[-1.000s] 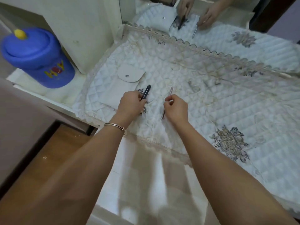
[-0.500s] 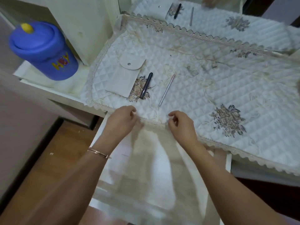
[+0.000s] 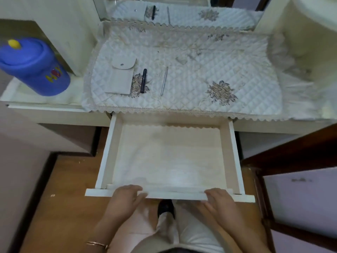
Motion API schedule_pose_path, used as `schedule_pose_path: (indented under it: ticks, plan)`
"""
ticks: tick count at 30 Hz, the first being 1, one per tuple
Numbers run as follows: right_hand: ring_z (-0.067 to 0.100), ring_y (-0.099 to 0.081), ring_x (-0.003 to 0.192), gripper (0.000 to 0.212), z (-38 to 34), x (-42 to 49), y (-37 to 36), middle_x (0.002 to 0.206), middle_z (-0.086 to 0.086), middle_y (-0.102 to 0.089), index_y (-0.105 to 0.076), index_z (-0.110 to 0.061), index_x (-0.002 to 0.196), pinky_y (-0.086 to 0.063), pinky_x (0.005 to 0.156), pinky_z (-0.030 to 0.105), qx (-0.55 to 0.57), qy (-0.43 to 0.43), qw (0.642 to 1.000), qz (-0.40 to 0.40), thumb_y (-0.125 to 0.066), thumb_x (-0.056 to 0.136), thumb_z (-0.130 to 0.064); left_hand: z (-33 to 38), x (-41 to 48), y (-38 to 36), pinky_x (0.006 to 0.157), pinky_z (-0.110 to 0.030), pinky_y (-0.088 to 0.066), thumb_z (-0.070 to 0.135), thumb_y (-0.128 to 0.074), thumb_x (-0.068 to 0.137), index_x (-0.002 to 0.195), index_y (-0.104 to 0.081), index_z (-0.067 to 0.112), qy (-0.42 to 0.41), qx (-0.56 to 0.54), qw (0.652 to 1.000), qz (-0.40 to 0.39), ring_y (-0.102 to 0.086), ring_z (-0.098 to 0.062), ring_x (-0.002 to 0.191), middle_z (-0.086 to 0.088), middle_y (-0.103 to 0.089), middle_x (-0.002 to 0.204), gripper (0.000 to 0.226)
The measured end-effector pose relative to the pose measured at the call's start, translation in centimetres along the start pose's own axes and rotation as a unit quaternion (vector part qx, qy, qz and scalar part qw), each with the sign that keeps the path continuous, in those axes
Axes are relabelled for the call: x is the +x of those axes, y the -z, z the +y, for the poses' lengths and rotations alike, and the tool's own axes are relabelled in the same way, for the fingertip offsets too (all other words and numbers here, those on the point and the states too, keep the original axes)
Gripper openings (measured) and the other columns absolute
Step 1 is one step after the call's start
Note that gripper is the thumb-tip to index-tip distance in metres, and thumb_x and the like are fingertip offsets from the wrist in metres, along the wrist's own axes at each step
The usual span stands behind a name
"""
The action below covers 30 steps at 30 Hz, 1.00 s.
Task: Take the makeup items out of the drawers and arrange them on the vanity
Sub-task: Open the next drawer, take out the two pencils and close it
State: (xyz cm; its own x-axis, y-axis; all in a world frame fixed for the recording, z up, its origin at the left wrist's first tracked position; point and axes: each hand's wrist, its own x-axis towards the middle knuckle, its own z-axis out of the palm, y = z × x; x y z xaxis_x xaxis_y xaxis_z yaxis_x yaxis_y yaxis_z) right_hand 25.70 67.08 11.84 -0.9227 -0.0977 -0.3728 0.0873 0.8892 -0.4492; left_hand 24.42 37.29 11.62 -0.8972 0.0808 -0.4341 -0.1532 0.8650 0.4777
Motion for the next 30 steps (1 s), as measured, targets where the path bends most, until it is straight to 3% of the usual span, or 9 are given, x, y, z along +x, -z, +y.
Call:
schedule_pose_path:
  ticks: [3, 6, 14, 17, 19, 21, 24, 27, 30]
  plan:
    - [0.022, -0.056, 0.107, 0.030, -0.5, -0.6, -0.1, 0.111, 0.004, -0.066, -0.065, -0.013, 0.108, -0.043, 0.090, 0.029, 0.001, -0.010, 0.999, 0.031, -0.065, 0.083, -0.029, -0.9, -1.0, -0.2, 0.100, -0.025, -0.036, 0.054, -0.054, 0.081, 0.119, -0.059, 0.024, -0.009, -0.004, 1.000, -0.006, -0.055, -0.012, 0.113, 0.005, -0.063, 0.121, 0.048]
    - [0.022, -0.055, 0.101, 0.026, -0.7, -0.5, -0.1, 0.106, 0.005, -0.066, -0.066, -0.011, 0.103, -0.043, 0.084, 0.030, -0.006, -0.015, 0.998, 0.054, -0.064, 0.083, -0.028, -1.7, -1.1, -0.1, 0.102, -0.029, -0.036, 0.075, -0.030, 0.069, 0.116, -0.060, 0.028, -0.021, -0.010, 1.000, -0.008, -0.055, -0.012, 0.114, 0.005, -0.064, 0.121, 0.074]
    - [0.022, -0.056, 0.096, 0.025, -0.3, 3.3, 1.1, 0.103, 0.003, -0.066, -0.064, -0.013, 0.103, -0.042, 0.079, 0.029, -0.033, -0.007, 0.999, 0.043, -0.061, 0.084, -0.030, -0.9, 2.2, 1.5, 0.095, -0.035, -0.044, 0.063, -0.026, 0.075, 0.113, -0.064, 0.022, -0.061, 0.037, 0.997, 0.019, -0.062, -0.019, 0.106, 0.001, -0.069, 0.115, 0.067]
    - [0.027, -0.061, 0.088, 0.023, -0.5, 6.9, 2.4, 0.092, 0.006, -0.069, -0.066, -0.011, 0.095, -0.042, 0.077, 0.032, -0.063, 0.014, 0.995, 0.075, -0.068, 0.079, -0.028, 0.1, 5.4, 2.8, 0.093, -0.036, -0.045, 0.047, -0.047, 0.085, 0.112, -0.065, 0.017, -0.061, 0.062, 0.996, 0.033, -0.063, -0.024, 0.104, -0.004, -0.070, 0.112, 0.045]
    - [0.026, -0.062, 0.092, 0.025, -0.8, 9.5, 3.4, 0.094, 0.004, -0.070, -0.066, -0.013, 0.098, -0.042, 0.088, 0.034, -0.087, 0.018, 0.993, 0.073, -0.068, 0.079, -0.029, 0.6, 7.9, 3.5, 0.092, -0.037, -0.047, 0.028, -0.059, 0.086, 0.111, -0.066, 0.014, -0.063, 0.083, 0.994, 0.046, -0.062, -0.026, 0.105, -0.006, -0.070, 0.110, 0.029]
    - [0.024, -0.061, 0.097, 0.030, -1.1, 11.8, 4.5, 0.097, 0.000, -0.070, -0.064, -0.017, 0.102, -0.042, 0.094, 0.036, -0.118, 0.021, 0.989, 0.090, -0.070, 0.076, -0.032, 1.0, 10.3, 4.1, 0.088, -0.040, -0.049, 0.019, -0.068, 0.080, 0.103, -0.069, 0.012, -0.069, 0.127, 0.987, 0.068, -0.062, -0.031, 0.104, -0.008, -0.072, 0.104, 0.024]
    - [0.022, -0.061, 0.097, 0.050, -1.5, 15.1, 5.6, 0.094, 0.001, -0.071, -0.063, -0.020, 0.099, -0.048, 0.086, 0.036, -0.170, 0.031, 0.973, 0.155, -0.085, 0.056, -0.034, 2.2, 13.7, 5.4, 0.088, -0.046, -0.050, 0.019, -0.077, 0.069, 0.102, -0.068, 0.011, -0.069, 0.184, 0.973, 0.122, -0.056, -0.036, 0.111, -0.015, -0.067, 0.113, 0.035]
    - [0.025, -0.040, 0.117, 0.084, -1.9, 18.5, 6.8, 0.120, 0.010, -0.063, -0.048, -0.021, 0.122, -0.027, 0.098, 0.042, -0.193, 0.032, 0.964, 0.183, -0.088, 0.049, -0.033, 3.7, 16.5, 7.0, 0.104, -0.046, -0.037, 0.024, -0.078, 0.067, 0.129, -0.047, 0.013, -0.070, 0.196, 0.962, 0.177, -0.030, -0.033, 0.128, -0.020, -0.050, 0.135, 0.070]
    - [0.028, -0.028, 0.125, 0.094, -2.1, 21.5, 7.9, 0.132, 0.015, -0.055, -0.039, -0.024, 0.130, -0.015, 0.101, 0.047, -0.210, 0.044, 0.959, 0.185, -0.088, 0.051, -0.029, 4.3, 19.1, 8.0, 0.111, -0.041, -0.022, 0.022, -0.077, 0.068, 0.137, -0.033, 0.010, -0.066, 0.193, 0.958, 0.203, -0.020, -0.031, 0.133, -0.023, -0.040, 0.142, 0.082]
